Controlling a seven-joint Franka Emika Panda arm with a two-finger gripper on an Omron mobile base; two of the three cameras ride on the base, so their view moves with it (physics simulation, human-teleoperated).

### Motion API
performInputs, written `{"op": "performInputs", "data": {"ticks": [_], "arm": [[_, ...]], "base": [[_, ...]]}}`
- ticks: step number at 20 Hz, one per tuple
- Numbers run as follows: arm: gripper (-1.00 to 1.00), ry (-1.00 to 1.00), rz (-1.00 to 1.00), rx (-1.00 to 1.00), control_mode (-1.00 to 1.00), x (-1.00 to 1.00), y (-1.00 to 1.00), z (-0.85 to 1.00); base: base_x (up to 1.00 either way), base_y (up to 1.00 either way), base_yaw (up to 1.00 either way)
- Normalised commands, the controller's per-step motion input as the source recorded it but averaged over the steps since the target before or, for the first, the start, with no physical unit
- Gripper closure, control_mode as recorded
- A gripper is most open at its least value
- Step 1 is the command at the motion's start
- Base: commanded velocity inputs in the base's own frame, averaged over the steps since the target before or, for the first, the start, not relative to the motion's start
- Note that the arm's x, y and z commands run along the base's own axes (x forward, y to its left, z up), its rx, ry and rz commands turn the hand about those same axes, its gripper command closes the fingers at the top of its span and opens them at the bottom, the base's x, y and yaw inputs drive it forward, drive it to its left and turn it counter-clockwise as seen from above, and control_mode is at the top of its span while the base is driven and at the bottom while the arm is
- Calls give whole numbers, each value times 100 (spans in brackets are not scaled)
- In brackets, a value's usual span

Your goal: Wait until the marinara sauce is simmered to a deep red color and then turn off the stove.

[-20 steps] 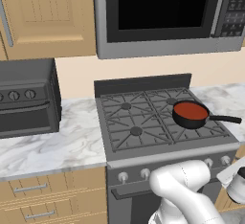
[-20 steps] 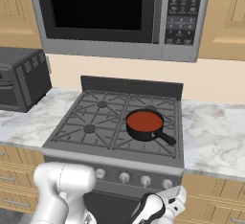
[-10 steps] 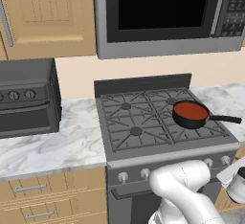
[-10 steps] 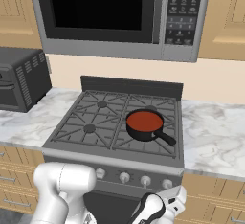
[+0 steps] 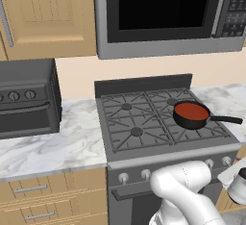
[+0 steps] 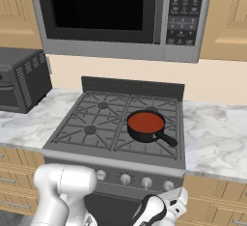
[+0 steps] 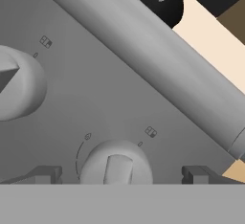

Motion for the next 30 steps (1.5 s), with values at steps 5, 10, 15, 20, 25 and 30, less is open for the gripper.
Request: {"op": "performInputs", "data": {"ticks": [5, 10, 15, 20, 25, 30], "arm": [[-100, 0, 0, 0, -100, 0, 0, 0], [-100, 0, 0, 0, -100, 0, 0, 0], [-100, 0, 0, 0, -100, 0, 0, 0], [-100, 0, 0, 0, -100, 0, 0, 0], [-100, 0, 0, 0, -100, 0, 0, 0], [-100, 0, 0, 0, -100, 0, 0, 0]], "base": [[0, 0, 0], [0, 0, 0], [0, 0, 0], [0, 0, 0], [0, 0, 0], [0, 0, 0]]}}
